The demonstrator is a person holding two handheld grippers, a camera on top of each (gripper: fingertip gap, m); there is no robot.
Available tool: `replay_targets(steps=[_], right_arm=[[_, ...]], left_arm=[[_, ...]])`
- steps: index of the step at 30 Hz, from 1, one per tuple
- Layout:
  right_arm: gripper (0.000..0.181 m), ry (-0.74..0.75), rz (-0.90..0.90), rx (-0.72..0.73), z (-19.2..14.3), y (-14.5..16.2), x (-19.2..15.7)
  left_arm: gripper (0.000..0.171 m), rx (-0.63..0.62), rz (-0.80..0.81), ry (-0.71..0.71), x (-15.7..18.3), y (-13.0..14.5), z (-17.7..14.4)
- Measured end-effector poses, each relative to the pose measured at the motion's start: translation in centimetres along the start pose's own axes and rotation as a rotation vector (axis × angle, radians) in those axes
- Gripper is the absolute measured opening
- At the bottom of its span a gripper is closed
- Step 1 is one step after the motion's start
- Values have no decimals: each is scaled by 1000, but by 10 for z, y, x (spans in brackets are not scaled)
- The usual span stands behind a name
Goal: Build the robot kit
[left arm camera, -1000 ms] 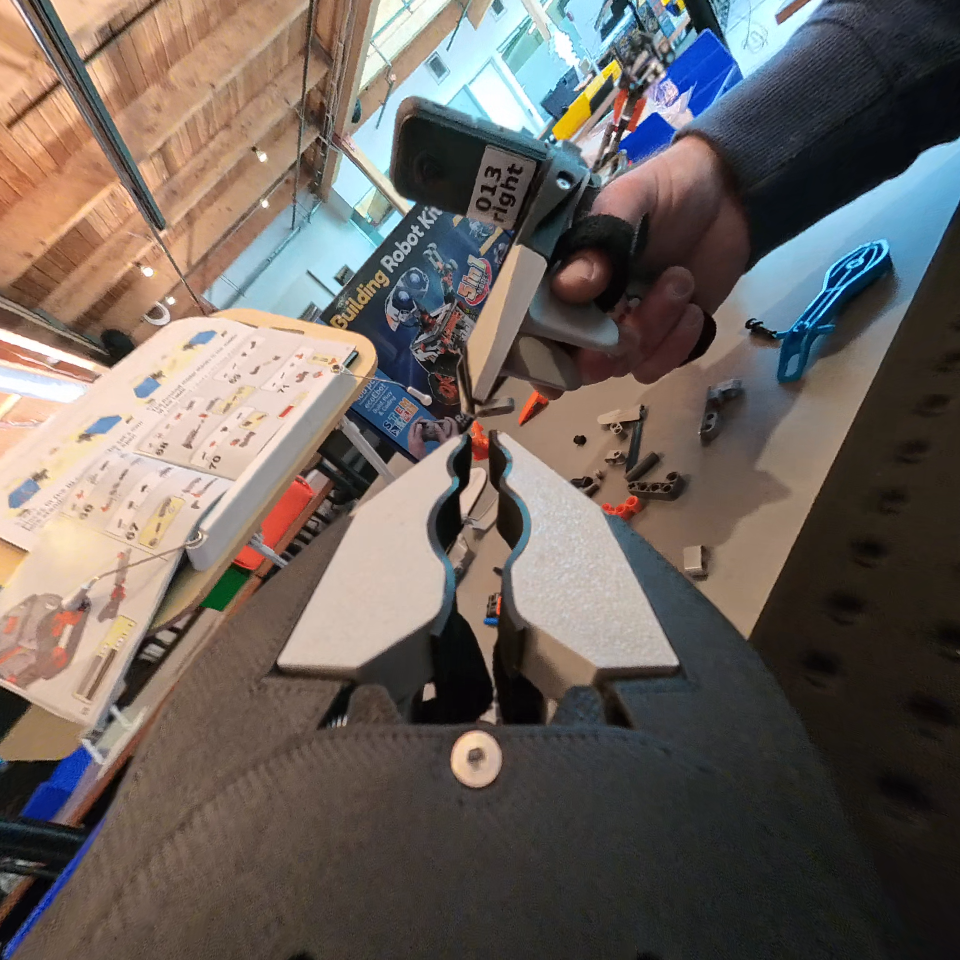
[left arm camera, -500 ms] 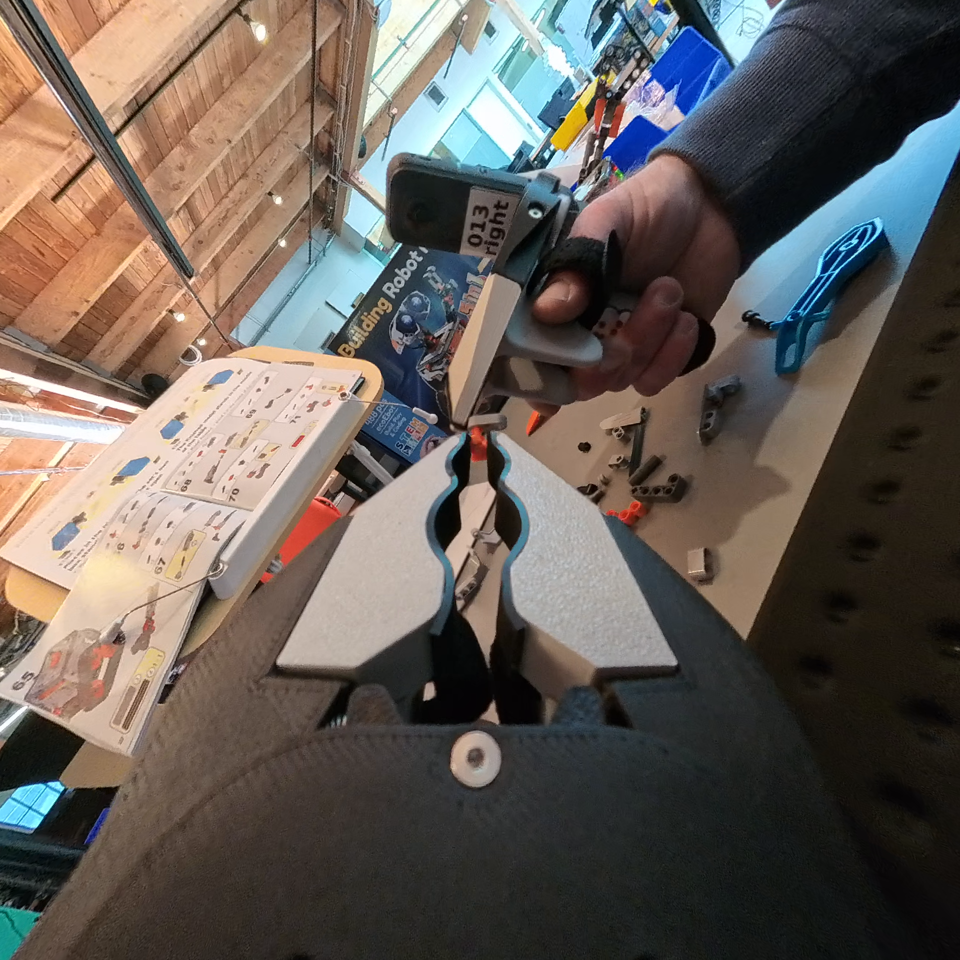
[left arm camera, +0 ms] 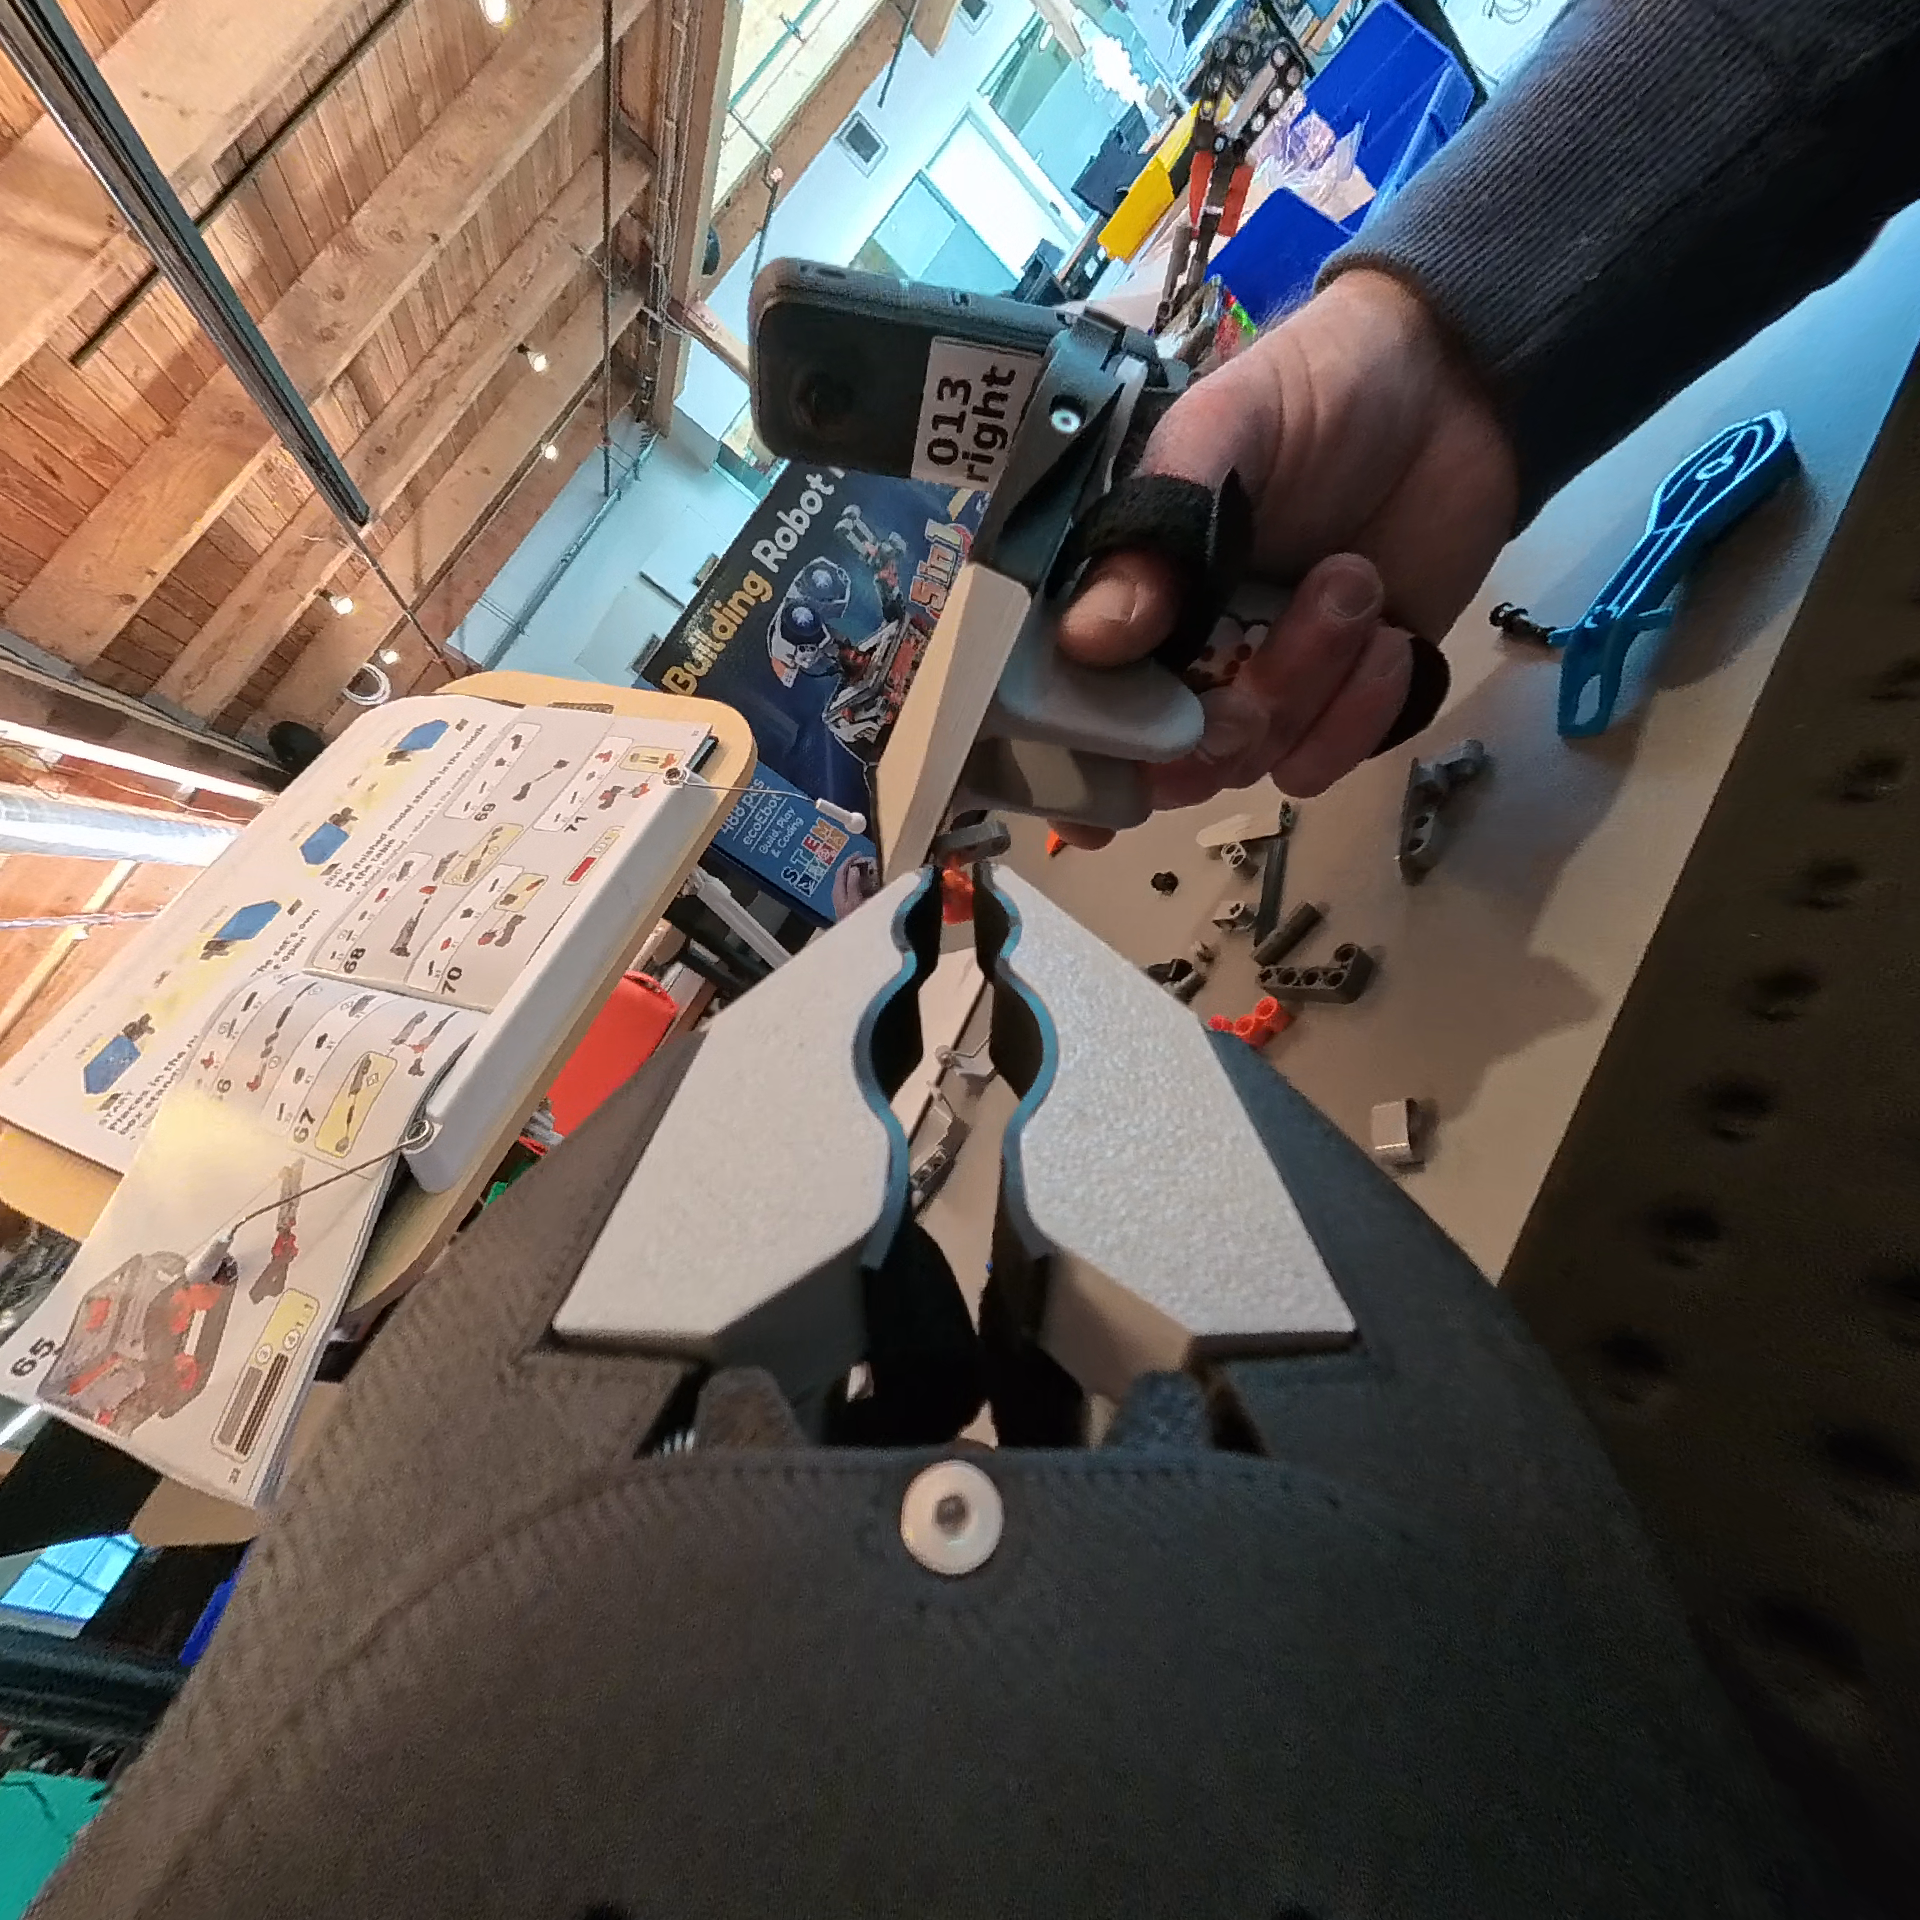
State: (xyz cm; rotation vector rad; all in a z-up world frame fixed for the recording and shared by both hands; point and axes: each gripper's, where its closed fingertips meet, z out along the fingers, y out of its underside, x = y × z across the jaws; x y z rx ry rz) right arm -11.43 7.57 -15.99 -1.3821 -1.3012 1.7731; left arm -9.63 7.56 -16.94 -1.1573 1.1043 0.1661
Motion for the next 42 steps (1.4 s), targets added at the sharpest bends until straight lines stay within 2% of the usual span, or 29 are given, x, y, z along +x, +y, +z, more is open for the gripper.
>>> replay_targets(steps=[15, 19, 23, 30, 33, 34, 37, 42], right_arm=[[0, 26, 56, 171, 8, -15, 1], [0, 20, 74, 179, 11, -14, 2], [0, 36, 65, 178, 4, -19, 5], [0, 126, 32, 77, -13, -17, 17], [12, 143, -7, -26, -16, -5, 16], [19, 153, -39, -66, -16, 0, 15], [24, 177, -174, -157, -14, 7, 9], [23, 219, -348, -265, -8, 12, 2]], left_arm=[[4, -4, -98, -41, -9, -4, 4], [2, 14, -118, -34, -7, -9, 5], [2, -13, -149, -2, -5, -1, 7], [2, -17, -159, 1, -7, 4, 4], [2, -9, -147, -9, -8, 2, 3], [2, -7, -146, -11, -8, 2, 3], [2, -2, -146, -12, -9, 0, 3], [2, 1, -141, -7, -7, -1, 4]])
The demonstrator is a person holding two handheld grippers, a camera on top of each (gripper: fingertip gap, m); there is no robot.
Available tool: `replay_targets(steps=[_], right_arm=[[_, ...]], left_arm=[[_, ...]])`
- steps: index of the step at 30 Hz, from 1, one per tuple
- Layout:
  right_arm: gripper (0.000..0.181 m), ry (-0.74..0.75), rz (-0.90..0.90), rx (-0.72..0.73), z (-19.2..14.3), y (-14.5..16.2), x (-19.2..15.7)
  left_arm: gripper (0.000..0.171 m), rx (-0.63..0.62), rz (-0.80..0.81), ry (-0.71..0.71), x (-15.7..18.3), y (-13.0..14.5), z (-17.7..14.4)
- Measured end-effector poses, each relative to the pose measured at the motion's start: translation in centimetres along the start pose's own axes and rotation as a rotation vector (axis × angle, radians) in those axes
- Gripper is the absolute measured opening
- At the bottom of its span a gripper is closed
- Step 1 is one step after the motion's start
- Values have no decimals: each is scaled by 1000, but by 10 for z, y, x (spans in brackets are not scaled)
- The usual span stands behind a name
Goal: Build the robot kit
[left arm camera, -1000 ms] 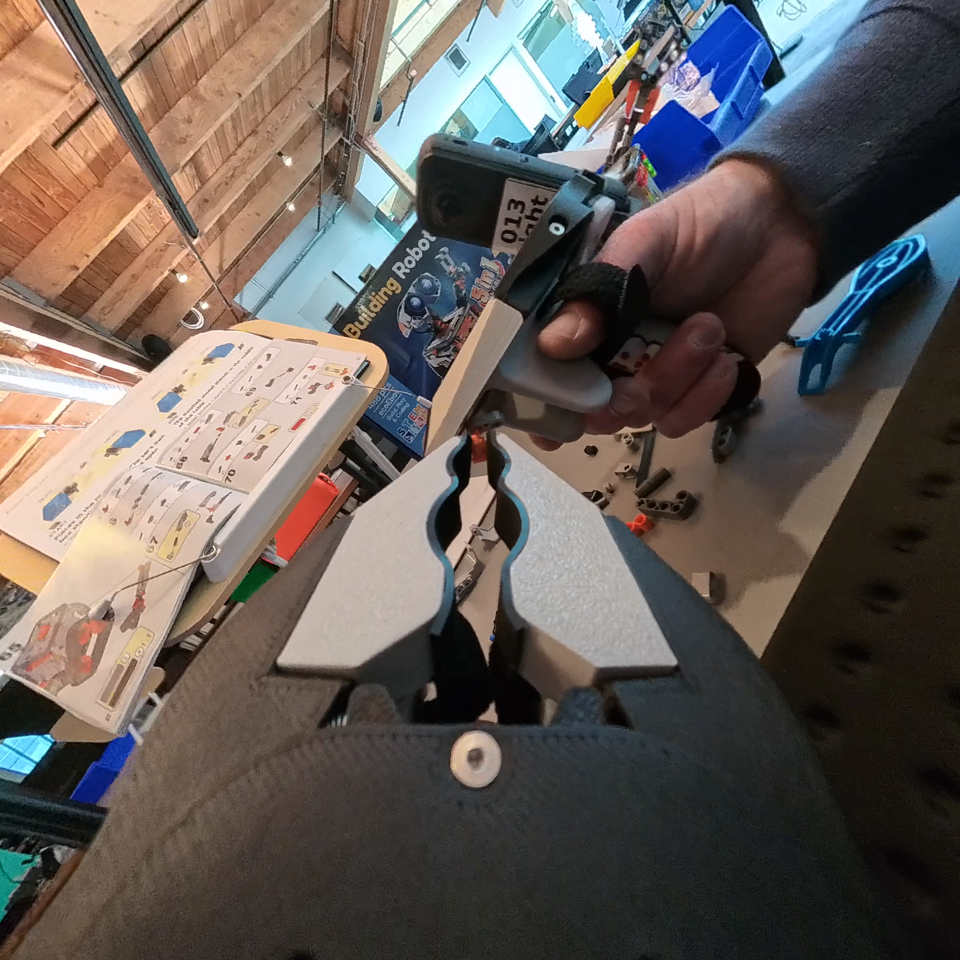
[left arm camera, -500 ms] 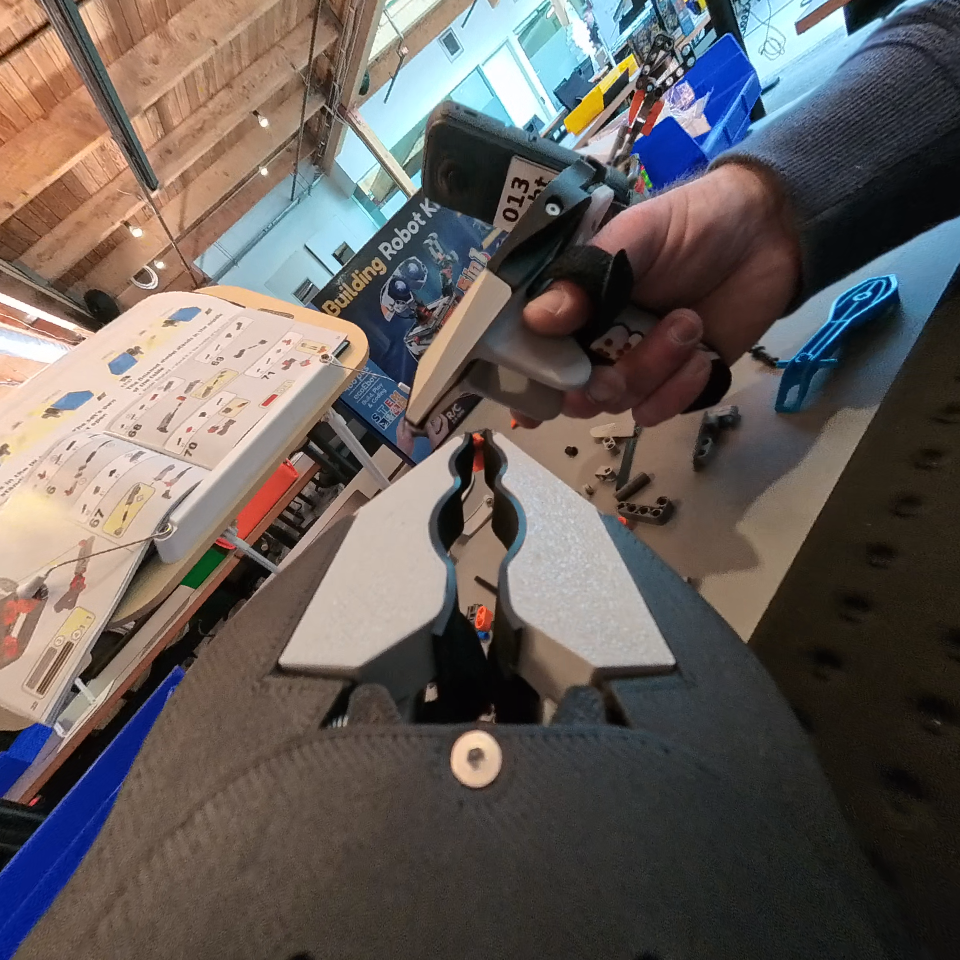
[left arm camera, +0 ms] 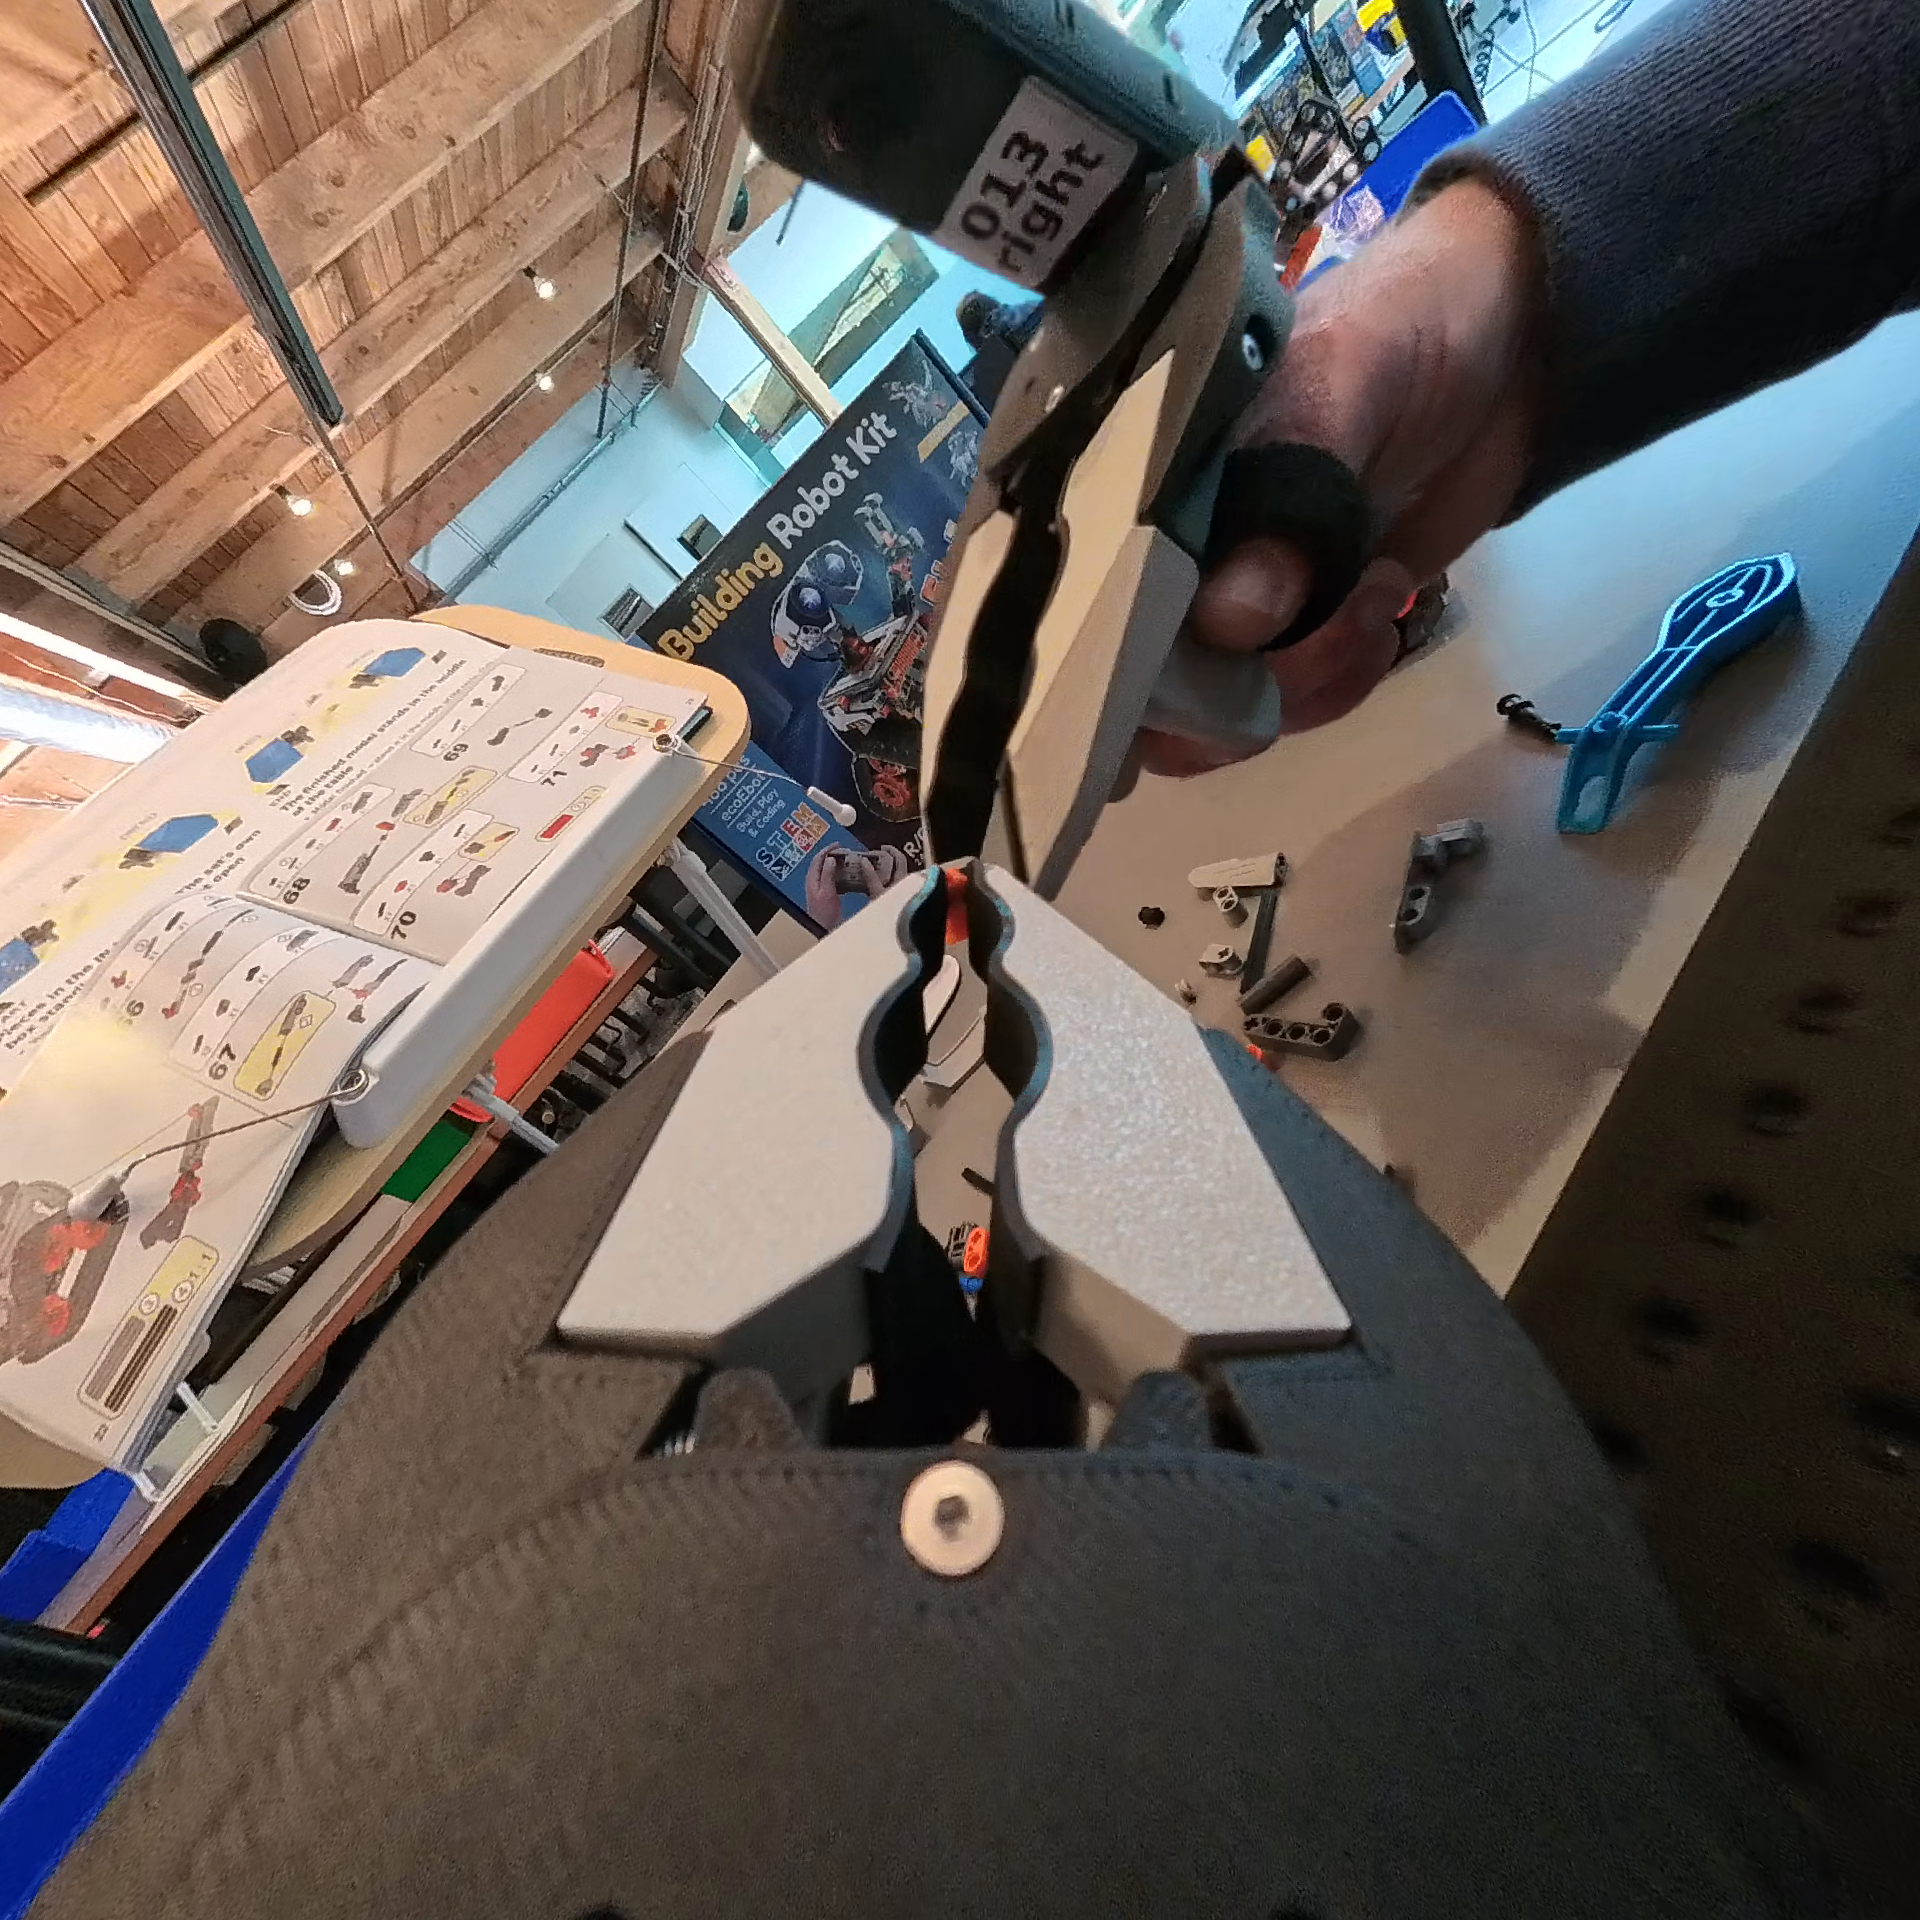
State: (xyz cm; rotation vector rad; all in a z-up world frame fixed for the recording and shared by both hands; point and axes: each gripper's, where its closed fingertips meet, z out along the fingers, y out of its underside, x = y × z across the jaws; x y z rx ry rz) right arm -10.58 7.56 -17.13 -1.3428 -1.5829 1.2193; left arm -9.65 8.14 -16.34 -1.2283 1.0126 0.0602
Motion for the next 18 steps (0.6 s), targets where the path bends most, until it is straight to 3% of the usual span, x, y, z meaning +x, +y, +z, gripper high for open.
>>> replay_targets(steps=[6, 18], right_arm=[[5, 88, -109, -64, -2, 2, 6], [1, 278, -316, -300, -2, 11, 16]], left_arm=[[2, 5, 14, 10, 3, -2, 0], [2, -50, 68, 2, 7, 4, 5]])
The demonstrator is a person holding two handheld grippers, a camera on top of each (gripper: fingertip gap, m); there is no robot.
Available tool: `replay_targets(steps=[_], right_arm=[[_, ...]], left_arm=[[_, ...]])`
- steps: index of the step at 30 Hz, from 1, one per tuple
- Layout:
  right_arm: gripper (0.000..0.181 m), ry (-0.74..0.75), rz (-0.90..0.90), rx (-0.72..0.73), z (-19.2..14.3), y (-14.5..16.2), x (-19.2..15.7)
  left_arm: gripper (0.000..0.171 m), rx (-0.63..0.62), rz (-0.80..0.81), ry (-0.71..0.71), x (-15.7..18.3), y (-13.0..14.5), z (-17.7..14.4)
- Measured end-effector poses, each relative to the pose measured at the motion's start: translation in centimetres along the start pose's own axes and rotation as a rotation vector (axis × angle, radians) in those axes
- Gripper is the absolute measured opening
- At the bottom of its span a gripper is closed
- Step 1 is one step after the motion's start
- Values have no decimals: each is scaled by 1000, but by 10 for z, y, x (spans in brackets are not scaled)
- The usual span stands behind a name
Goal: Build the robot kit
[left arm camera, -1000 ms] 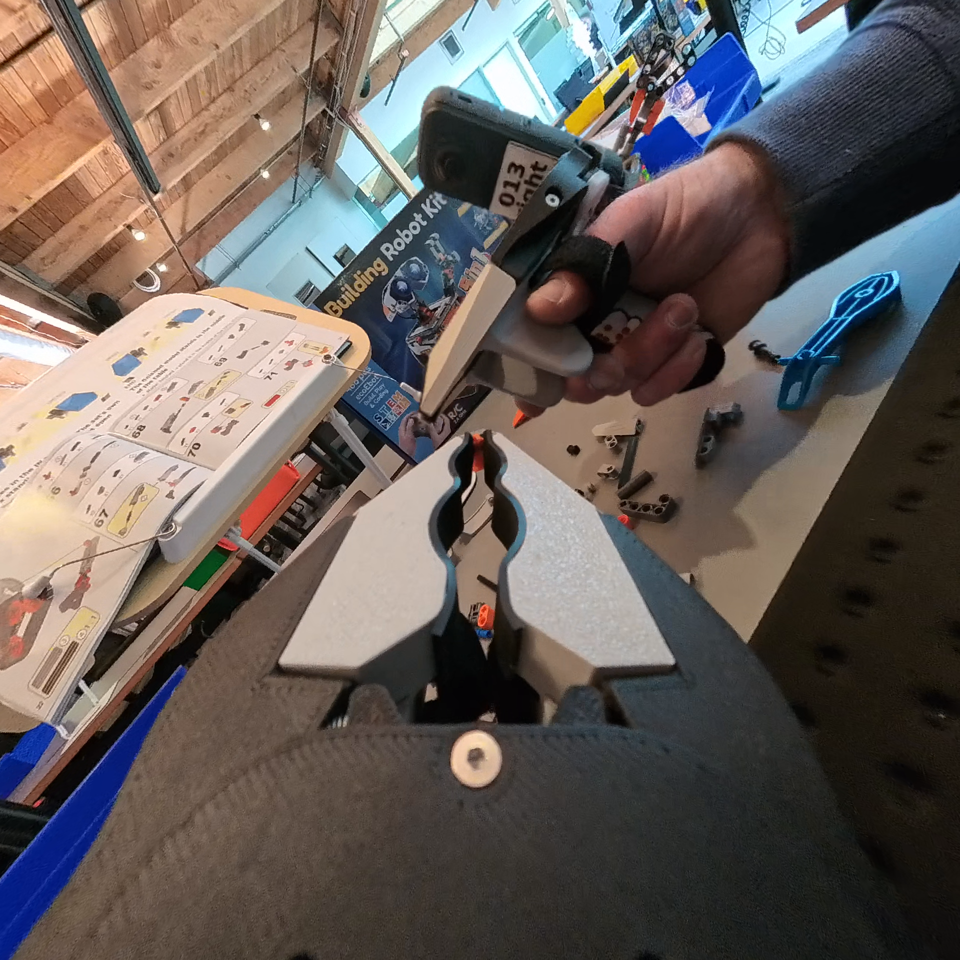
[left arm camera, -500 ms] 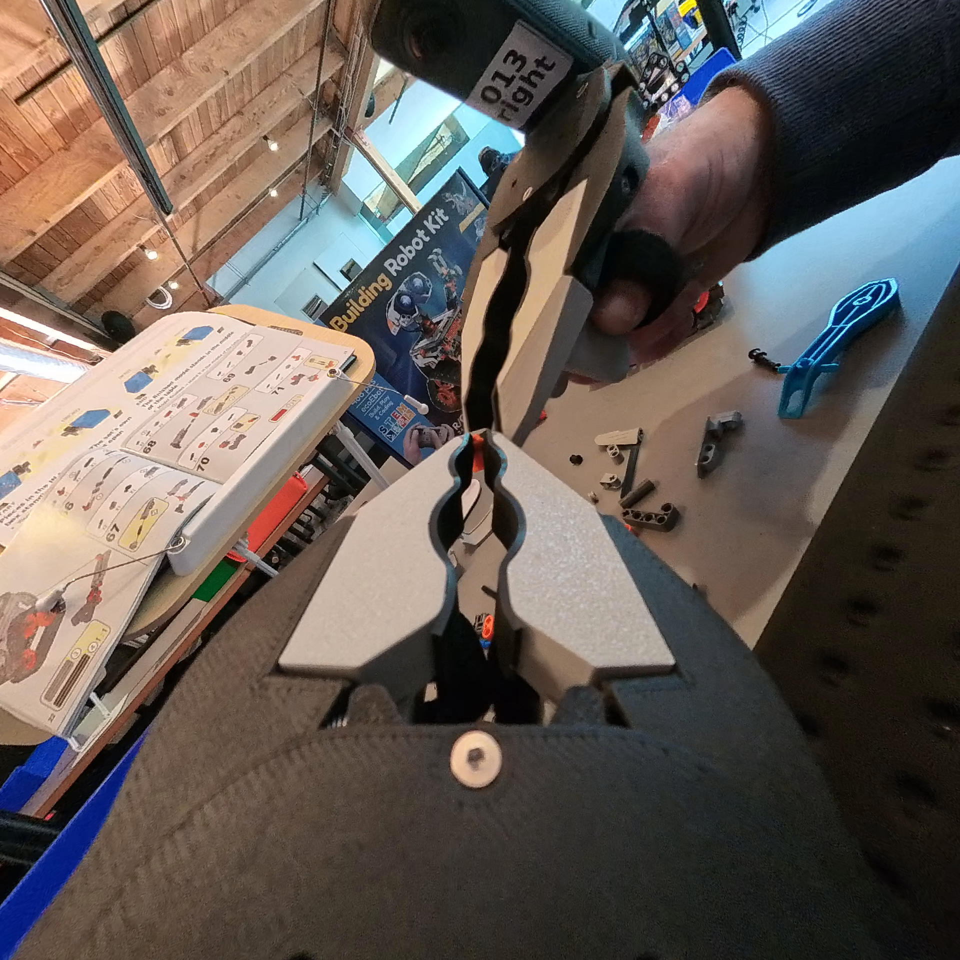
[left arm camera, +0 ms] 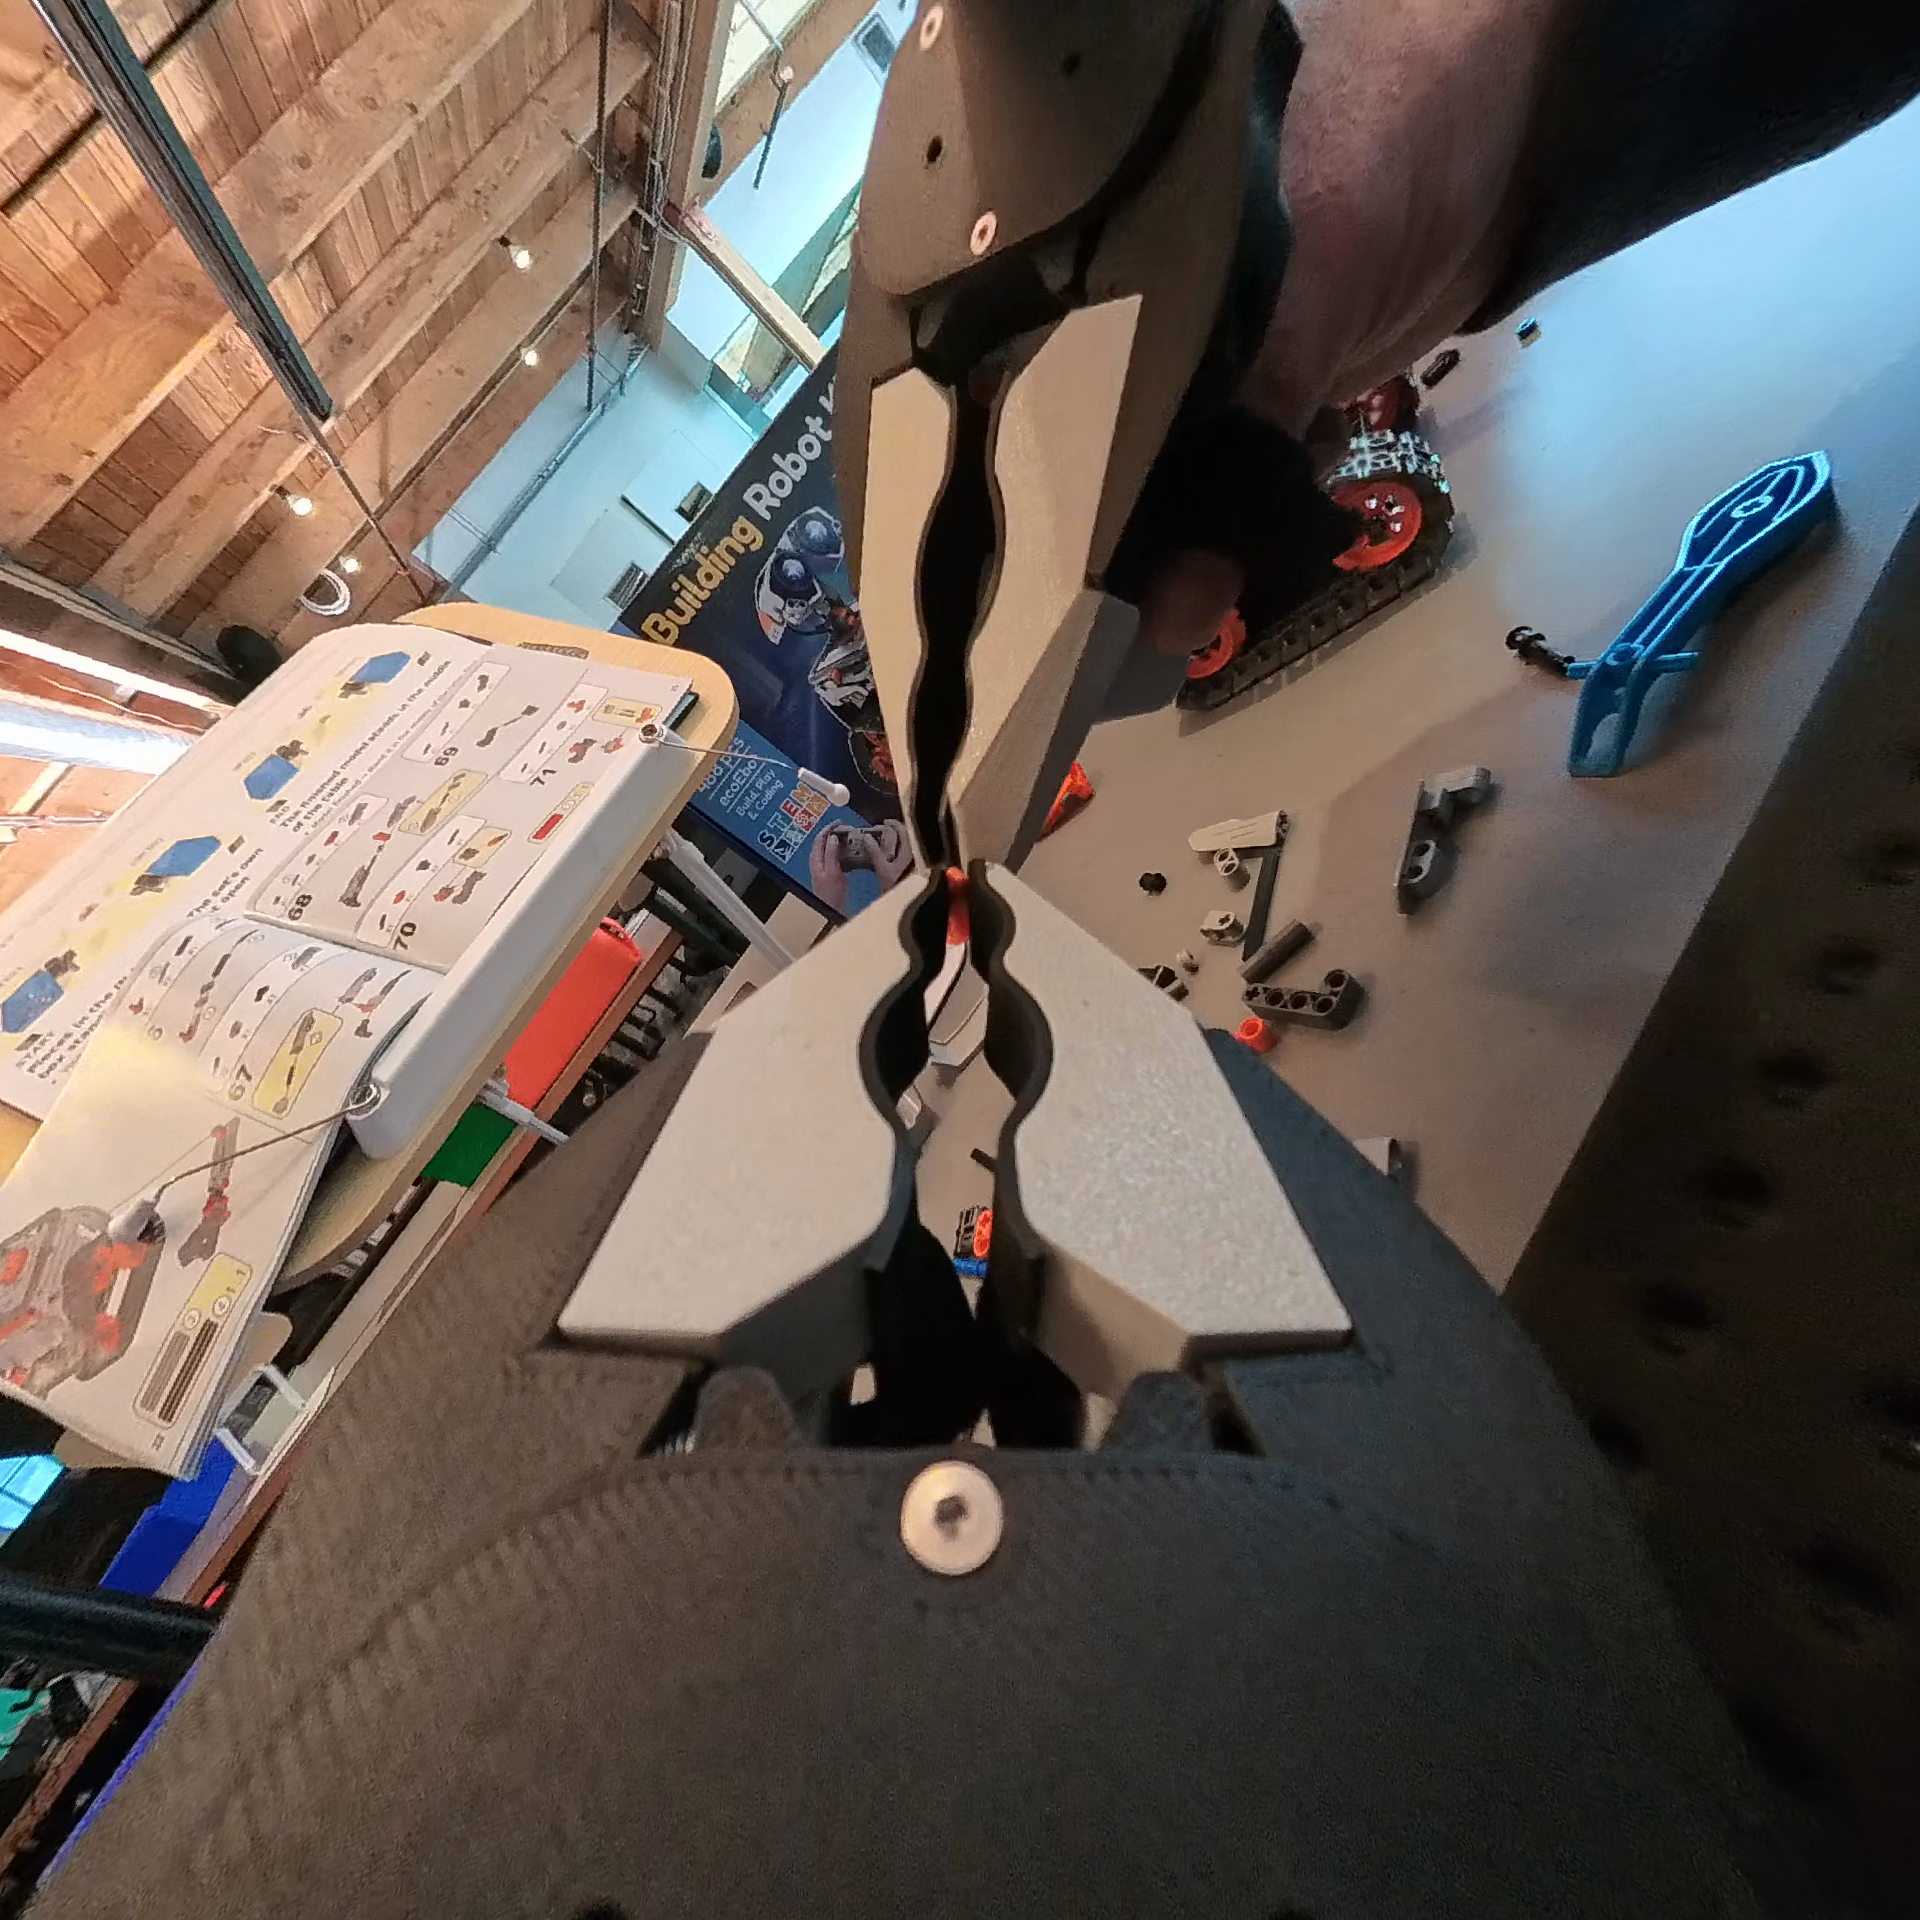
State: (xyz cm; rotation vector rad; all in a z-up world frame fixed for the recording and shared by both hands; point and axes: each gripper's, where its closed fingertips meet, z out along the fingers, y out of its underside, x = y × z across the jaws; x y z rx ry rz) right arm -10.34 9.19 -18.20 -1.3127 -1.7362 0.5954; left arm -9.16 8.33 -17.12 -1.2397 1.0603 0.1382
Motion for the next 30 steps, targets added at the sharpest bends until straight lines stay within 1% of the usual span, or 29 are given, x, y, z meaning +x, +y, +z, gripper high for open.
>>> replay_targets(steps=[6, 8, 14, 18, 23, 26, 30], right_arm=[[0, 165, -141, -52, 3, 0, 4], [0, 192, -166, -61, 4, 0, 4], [0, 93, -93, -26, 6, 1, -4], [0, 75, -147, -43, 7, 5, -9], [1, -9, -66, 31, 3, 1, -12], [1, -61, 5, 89, 0, -4, -13], [1, -93, 23, 112, -1, -4, -16]], left_arm=[[1, -22, -19, -17, -2, 2, 2], [1, -23, -26, -12, -2, 3, 1], [1, -8, -6, 0, 2, 2, -1], [1, -3, -4, 27, 7, 4, -2], [2, 36, -10, 34, 8, -3, -4], [2, 76, -46, 48, 6, -9, -6], [4, 95, -44, 42, 5, -12, -7]])
